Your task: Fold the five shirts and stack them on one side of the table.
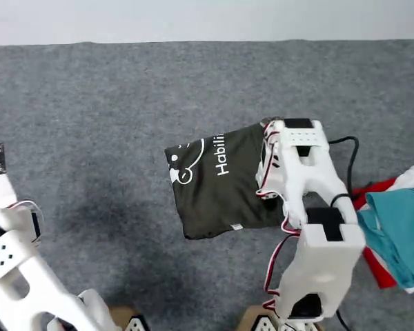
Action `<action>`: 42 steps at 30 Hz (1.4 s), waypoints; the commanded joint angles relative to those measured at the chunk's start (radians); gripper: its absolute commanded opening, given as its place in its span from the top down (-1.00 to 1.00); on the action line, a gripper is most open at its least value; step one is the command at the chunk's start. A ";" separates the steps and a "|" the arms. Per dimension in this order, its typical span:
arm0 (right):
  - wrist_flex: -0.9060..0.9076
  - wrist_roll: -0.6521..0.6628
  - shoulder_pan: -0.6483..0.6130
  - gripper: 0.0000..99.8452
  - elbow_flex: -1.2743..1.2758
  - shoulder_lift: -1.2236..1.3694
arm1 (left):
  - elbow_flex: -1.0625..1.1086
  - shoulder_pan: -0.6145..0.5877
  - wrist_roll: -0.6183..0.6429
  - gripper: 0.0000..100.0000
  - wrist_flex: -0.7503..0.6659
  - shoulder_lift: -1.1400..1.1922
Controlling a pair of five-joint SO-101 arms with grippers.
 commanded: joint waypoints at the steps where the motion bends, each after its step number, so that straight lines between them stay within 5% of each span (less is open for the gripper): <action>1: -0.013 -0.012 -0.018 0.78 -0.012 0.010 | -0.004 0.006 0.002 0.99 -0.017 -0.015; 10: -0.012 -0.012 -0.010 0.98 -0.032 0.008 | -0.004 0.006 0.002 0.99 -0.017 -0.015; 42: 0.019 -0.023 0.035 0.98 -0.190 -0.130 | -0.004 0.006 0.002 0.99 -0.018 -0.015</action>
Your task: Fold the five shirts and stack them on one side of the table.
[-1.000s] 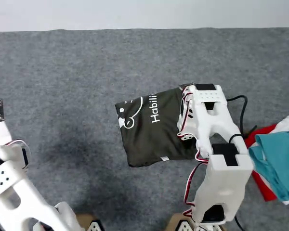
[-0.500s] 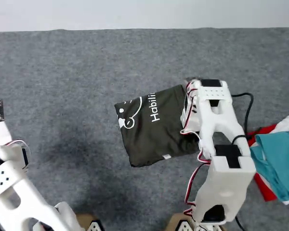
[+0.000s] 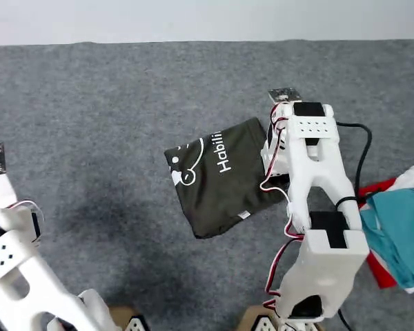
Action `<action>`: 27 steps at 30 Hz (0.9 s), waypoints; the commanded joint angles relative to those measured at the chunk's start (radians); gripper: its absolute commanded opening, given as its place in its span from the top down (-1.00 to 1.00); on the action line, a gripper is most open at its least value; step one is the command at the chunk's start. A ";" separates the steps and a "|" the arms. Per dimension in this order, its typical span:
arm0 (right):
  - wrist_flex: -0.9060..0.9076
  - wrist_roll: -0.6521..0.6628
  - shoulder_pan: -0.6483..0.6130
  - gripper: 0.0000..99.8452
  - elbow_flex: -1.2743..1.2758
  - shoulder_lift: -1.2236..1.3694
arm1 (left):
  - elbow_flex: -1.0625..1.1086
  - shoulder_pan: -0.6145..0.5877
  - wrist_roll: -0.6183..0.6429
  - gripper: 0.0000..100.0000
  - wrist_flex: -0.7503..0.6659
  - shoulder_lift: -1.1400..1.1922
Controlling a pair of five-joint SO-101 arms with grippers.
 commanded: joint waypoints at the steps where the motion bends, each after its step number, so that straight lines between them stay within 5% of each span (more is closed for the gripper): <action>1: 0.004 -0.005 0.010 0.97 -0.028 -0.050 | -0.004 0.006 0.002 0.99 -0.018 -0.015; 8: 0.117 -0.003 0.008 0.65 -0.089 -0.044 | -0.004 0.006 0.002 0.99 -0.018 -0.015; 27: 0.145 0.031 0.073 0.71 -0.074 0.162 | -0.004 0.006 0.002 0.99 -0.011 -0.017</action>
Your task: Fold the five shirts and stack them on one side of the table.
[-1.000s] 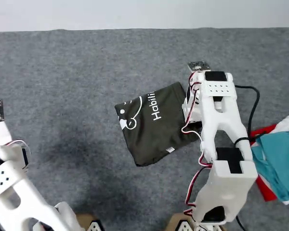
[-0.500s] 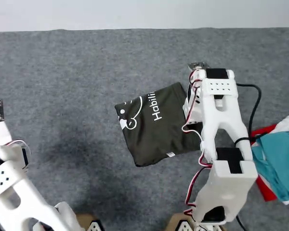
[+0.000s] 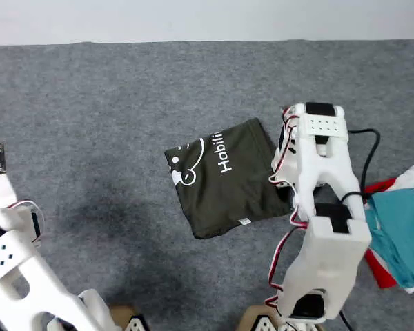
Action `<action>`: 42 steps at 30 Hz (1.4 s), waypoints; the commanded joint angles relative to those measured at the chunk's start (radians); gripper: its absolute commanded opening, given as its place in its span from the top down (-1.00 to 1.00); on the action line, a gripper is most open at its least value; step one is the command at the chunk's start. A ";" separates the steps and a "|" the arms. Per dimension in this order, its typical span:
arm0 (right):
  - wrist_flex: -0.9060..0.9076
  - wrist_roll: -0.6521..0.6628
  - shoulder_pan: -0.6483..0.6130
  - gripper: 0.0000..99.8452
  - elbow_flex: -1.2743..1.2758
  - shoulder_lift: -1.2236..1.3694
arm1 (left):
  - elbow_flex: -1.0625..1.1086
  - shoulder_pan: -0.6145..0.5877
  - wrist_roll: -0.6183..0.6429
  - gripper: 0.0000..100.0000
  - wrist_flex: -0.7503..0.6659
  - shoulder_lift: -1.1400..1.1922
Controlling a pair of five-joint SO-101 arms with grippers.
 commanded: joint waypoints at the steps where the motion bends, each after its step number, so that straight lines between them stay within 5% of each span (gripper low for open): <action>1: -0.021 0.015 -0.002 0.72 -0.009 0.039 | -0.004 0.006 0.002 0.99 -0.011 -0.017; 8: -0.022 0.051 -0.002 0.98 -0.012 0.024 | -0.004 0.006 0.002 0.99 -0.011 -0.017; 24: -0.041 0.058 0.007 0.98 -0.012 -0.226 | -0.004 0.006 0.002 0.99 -0.012 -0.017; 38: -0.085 0.100 0.102 0.97 -0.011 -0.170 | 0.038 0.003 0.002 0.99 -0.011 -0.023; 42: -0.030 0.098 0.081 0.83 -0.012 -0.124 | 0.070 0.006 0.002 0.99 -0.018 -0.023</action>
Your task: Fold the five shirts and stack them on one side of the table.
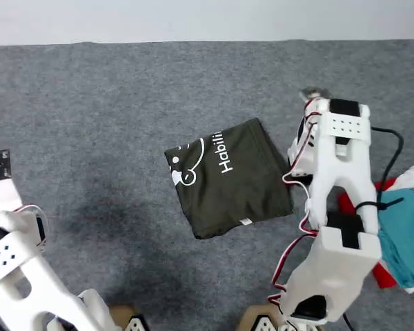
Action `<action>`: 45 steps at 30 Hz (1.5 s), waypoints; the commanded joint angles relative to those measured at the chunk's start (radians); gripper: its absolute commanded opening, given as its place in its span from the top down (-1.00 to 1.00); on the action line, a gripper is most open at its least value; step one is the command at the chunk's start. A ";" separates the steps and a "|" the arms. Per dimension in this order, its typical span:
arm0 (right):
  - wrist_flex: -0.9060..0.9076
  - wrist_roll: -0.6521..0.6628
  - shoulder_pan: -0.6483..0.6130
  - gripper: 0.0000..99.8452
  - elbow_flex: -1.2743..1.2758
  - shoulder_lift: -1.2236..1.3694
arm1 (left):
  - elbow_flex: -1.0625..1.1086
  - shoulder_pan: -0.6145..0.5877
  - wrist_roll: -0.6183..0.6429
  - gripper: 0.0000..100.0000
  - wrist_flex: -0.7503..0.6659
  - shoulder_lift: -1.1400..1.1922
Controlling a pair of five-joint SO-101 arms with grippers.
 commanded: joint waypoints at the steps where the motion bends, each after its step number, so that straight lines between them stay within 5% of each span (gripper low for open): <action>1: 0.044 0.012 -0.018 0.79 -0.009 0.007 | 0.004 0.006 0.002 0.99 -0.018 -0.023; 12: 0.056 -0.051 -0.134 0.78 0.014 0.068 | -0.004 0.006 0.000 0.99 -0.017 -0.023; 22: -0.008 -0.048 -0.113 0.78 0.015 0.214 | 0.002 0.006 0.000 0.99 -0.012 -0.023; 28: 0.002 -0.040 -0.113 0.97 0.002 0.211 | 0.002 0.006 0.000 0.99 -0.012 -0.023; 45: 0.021 0.017 -0.064 0.98 -0.002 -0.088 | 0.002 0.002 0.000 0.99 -0.012 -0.023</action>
